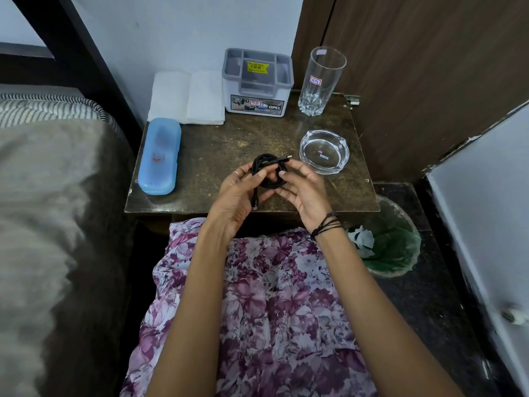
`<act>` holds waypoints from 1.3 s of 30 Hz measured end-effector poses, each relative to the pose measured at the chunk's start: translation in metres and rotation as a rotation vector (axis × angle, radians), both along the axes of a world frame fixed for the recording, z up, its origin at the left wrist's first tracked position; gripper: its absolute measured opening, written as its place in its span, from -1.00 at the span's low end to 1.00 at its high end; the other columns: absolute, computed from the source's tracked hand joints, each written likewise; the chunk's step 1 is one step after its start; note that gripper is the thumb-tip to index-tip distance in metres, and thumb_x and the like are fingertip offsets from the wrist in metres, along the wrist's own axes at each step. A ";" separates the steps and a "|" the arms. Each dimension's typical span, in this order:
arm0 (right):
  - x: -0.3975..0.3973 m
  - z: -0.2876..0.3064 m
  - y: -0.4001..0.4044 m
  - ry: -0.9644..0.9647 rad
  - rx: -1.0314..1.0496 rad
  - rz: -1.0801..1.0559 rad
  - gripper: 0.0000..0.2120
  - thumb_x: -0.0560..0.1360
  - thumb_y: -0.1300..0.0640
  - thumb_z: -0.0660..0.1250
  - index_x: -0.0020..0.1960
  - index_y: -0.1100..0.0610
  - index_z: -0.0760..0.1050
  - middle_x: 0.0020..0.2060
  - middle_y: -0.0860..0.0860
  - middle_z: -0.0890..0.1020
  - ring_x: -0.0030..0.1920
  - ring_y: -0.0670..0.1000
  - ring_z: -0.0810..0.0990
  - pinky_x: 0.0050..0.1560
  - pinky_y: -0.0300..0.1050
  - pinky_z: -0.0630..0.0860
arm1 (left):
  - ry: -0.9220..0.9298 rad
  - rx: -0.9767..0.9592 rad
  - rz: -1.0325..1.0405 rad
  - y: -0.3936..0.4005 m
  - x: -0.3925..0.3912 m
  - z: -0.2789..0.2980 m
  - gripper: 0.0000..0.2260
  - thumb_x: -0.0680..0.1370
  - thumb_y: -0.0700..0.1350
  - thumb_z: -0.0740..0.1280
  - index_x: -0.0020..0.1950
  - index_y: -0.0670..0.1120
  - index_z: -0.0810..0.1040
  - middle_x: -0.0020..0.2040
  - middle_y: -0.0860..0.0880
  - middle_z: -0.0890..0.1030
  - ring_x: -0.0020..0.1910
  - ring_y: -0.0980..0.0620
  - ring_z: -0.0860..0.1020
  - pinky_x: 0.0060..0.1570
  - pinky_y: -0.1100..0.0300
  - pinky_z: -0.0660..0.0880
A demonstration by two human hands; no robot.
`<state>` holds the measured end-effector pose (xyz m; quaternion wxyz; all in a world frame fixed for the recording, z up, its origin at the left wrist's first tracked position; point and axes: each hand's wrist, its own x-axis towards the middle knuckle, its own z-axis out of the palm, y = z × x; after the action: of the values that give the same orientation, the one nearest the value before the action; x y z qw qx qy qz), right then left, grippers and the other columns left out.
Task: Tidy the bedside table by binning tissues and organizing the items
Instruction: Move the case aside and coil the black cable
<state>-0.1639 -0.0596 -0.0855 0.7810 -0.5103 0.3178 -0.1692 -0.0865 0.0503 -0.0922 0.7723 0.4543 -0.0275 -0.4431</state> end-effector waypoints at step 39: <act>0.008 -0.004 0.011 0.352 -1.256 0.269 -0.73 0.56 0.10 0.18 0.19 0.17 0.49 -0.26 0.19 0.66 -0.24 0.18 0.64 -0.18 0.10 0.58 | -0.829 0.550 0.174 -0.003 0.002 -0.015 -0.82 0.62 -0.08 0.16 0.01 -0.16 0.48 0.00 -0.16 0.54 0.00 -0.08 0.52 -0.05 0.14 0.41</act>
<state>-0.1556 -0.0483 -0.0893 0.2861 -0.9235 0.2152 -0.1377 -0.0849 0.0470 -0.1068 0.5821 0.7794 -0.1763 -0.1503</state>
